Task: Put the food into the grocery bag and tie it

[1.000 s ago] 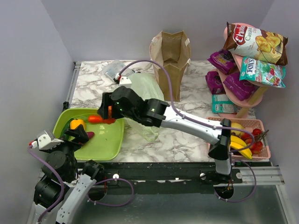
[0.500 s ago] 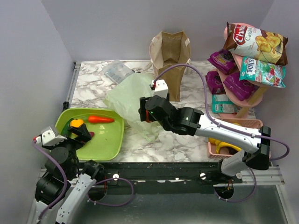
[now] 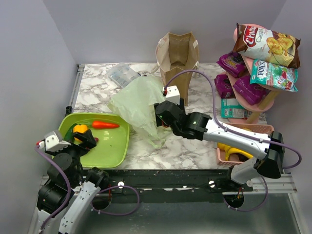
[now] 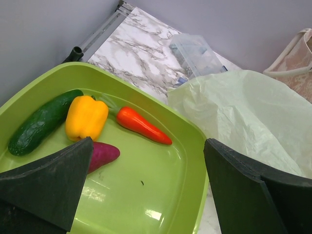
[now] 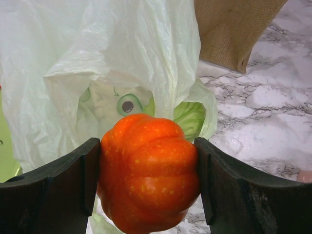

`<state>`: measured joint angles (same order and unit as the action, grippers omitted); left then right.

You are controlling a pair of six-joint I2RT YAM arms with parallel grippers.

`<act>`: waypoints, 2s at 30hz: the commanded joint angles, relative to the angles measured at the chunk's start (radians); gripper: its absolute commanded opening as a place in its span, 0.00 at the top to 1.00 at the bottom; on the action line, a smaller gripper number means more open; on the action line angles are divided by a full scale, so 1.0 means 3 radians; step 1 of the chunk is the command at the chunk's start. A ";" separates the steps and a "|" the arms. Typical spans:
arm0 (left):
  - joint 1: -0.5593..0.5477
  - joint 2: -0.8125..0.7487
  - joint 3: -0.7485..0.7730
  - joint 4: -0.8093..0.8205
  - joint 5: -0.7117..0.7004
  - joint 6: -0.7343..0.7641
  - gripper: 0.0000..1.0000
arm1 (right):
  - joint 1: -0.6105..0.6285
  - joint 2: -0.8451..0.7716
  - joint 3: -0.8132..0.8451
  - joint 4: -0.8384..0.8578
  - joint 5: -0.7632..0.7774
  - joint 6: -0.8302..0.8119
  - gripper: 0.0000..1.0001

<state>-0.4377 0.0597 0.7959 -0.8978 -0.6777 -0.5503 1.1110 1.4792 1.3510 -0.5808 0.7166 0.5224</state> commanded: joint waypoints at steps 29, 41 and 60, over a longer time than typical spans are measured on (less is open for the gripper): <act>0.0109 -0.0064 -0.0030 0.0119 0.0136 0.0121 0.01 | -0.0109 0.1054 0.0414 0.0752 -0.0074 0.0043 0.63; 0.0114 -0.0072 -0.0035 0.0119 0.0142 0.0121 0.02 | -0.0302 0.1043 0.0266 0.1051 -0.0384 -0.0133 0.06; 0.0135 -0.0013 -0.0017 0.0205 0.0487 0.0320 0.02 | -0.0300 0.0420 0.0339 0.0241 -0.0529 -0.0553 0.02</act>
<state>-0.4011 0.0528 0.7940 -0.8688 -0.6159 -0.5053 1.0153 1.6997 1.4384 -0.3988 0.5751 0.4210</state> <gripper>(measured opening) 0.984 0.981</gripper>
